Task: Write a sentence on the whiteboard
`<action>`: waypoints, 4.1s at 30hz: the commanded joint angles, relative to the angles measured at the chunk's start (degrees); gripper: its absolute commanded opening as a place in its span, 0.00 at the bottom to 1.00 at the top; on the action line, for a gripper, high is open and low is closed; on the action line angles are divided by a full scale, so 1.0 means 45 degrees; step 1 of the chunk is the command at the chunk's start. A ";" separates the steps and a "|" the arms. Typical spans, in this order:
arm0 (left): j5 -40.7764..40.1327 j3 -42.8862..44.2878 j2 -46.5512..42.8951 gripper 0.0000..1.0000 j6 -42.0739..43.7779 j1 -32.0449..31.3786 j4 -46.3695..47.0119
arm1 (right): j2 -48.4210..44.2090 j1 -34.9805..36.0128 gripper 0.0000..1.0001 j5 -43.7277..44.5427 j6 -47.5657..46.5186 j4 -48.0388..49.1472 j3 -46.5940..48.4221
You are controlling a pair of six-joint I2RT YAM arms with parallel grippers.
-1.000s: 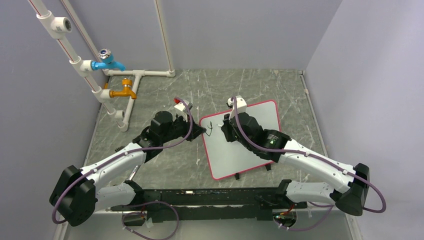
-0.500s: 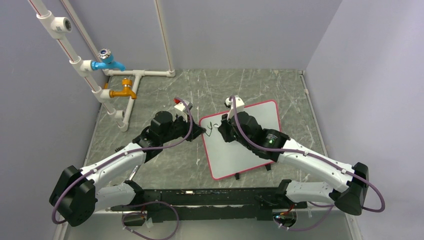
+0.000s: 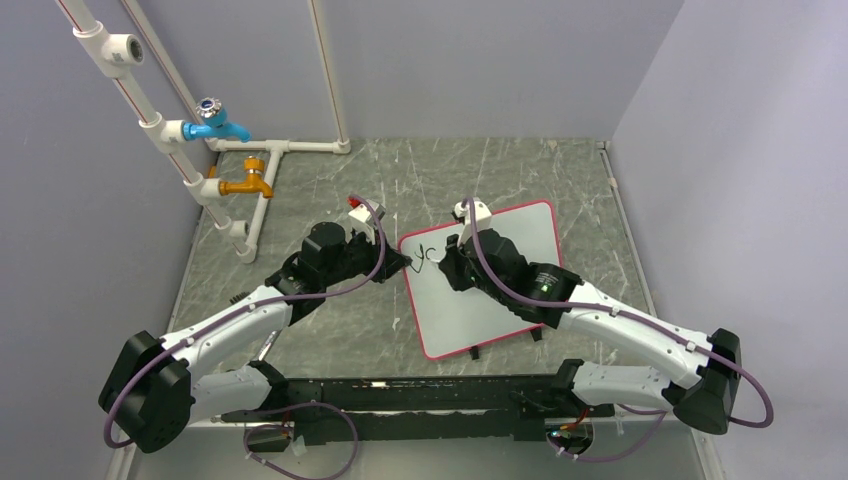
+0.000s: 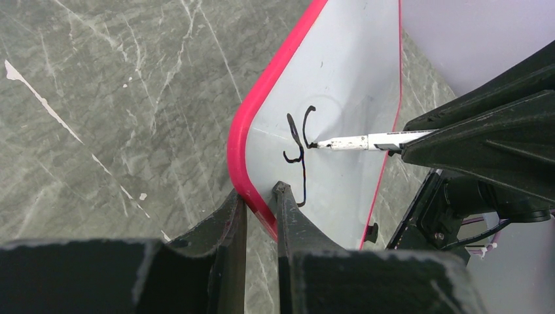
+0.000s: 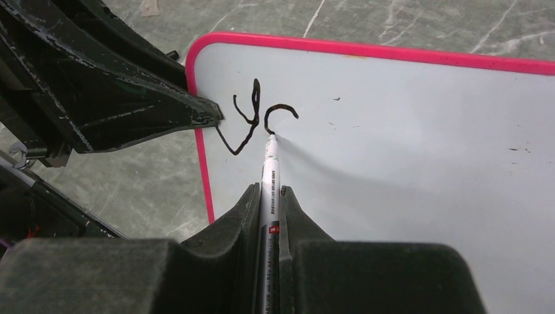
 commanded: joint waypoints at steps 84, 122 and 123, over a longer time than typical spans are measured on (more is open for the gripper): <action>-0.0626 0.0718 -0.0239 0.00 0.1702 -0.0145 -0.0106 | -0.0762 -0.0068 0.00 0.2027 0.0206 -0.0919 -0.0470; -0.0559 0.0622 -0.0258 0.00 0.1699 -0.0135 -0.0061 | 0.0538 -0.0580 0.00 0.2014 -0.0270 -0.0559 0.1117; -0.0576 0.0622 -0.0244 0.00 0.1699 -0.0142 -0.0062 | 0.0456 -0.0578 0.00 0.1929 -0.0239 -0.0583 0.1002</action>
